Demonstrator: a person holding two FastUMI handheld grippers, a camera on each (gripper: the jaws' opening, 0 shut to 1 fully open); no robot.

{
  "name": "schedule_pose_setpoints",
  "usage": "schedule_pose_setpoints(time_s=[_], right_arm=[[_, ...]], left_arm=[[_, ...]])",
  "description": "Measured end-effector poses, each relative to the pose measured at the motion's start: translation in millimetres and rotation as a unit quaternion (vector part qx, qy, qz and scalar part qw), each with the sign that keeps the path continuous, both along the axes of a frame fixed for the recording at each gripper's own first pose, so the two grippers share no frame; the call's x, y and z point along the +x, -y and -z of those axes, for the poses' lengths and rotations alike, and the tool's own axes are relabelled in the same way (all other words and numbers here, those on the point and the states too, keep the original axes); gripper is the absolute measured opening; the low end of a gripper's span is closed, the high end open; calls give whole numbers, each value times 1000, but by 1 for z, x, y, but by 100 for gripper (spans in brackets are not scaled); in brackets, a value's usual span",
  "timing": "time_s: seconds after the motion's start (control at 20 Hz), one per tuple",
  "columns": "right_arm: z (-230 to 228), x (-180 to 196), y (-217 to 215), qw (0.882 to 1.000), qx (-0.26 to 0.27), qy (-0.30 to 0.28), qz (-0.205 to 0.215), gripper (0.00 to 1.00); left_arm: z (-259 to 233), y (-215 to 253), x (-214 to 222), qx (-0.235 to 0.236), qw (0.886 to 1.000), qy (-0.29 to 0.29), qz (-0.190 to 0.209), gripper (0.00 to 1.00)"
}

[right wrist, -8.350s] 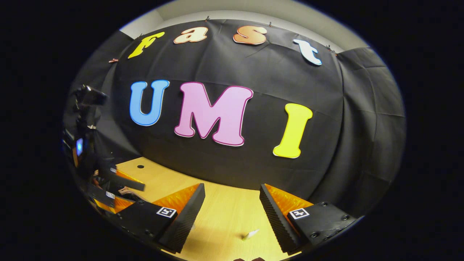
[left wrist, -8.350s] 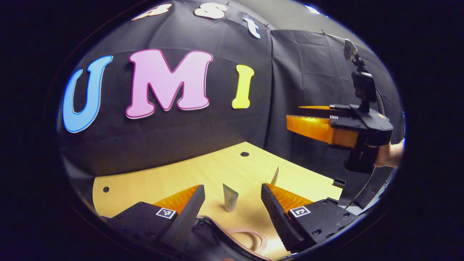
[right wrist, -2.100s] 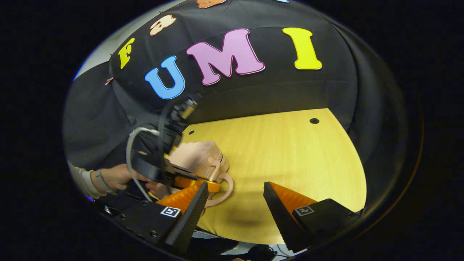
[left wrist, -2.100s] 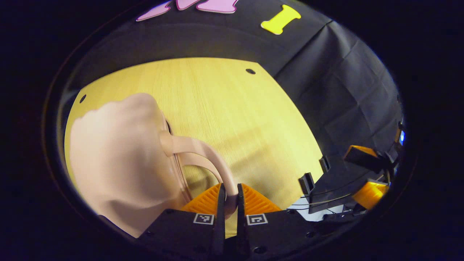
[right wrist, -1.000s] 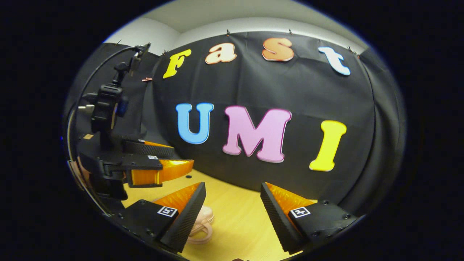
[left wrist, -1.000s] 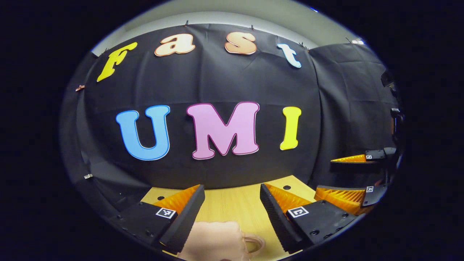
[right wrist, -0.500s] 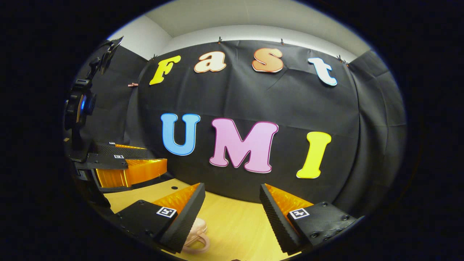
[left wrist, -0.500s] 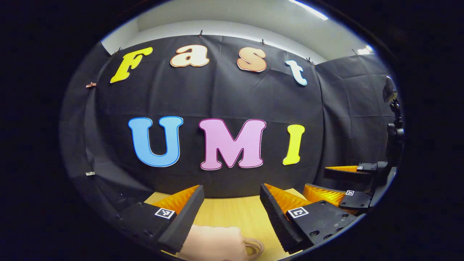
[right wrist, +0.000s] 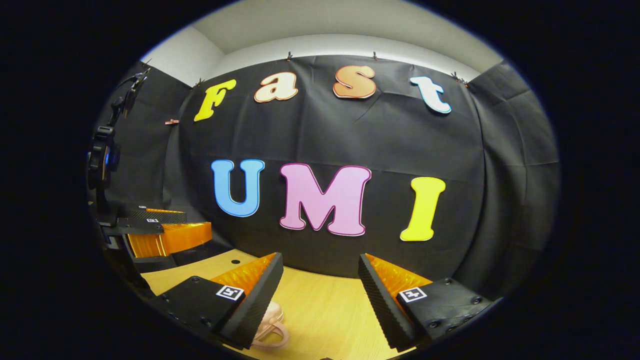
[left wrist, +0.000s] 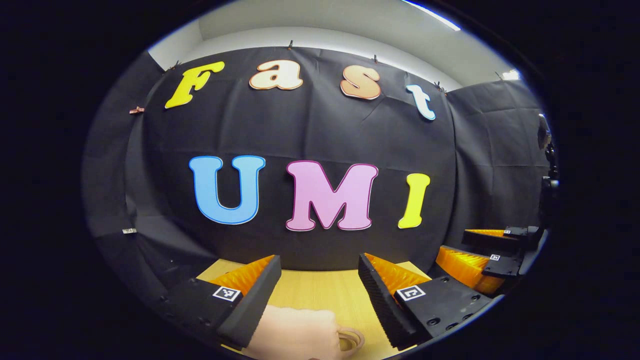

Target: First open the suitcase, pack the skin care products into it, and then close the suitcase.

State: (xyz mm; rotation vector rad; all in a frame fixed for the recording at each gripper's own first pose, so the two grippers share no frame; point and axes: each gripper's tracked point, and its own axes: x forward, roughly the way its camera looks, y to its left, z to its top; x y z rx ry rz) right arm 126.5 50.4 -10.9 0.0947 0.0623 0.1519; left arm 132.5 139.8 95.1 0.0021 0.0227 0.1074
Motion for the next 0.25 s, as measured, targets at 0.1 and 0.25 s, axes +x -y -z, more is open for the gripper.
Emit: schedule_pose_setpoints(time_s=[0.1, 0.25], right_arm=[[-6, -3, 4, 1000, -2, 8, 4, 96], [-9, -7, 5, 1000, 0, 11, 3, 96]], left_arm=[[2, 4, -1, 6, 1000, -3, 3, 97], [3, 11, -2, 6, 1000, -7, 9, 97]])
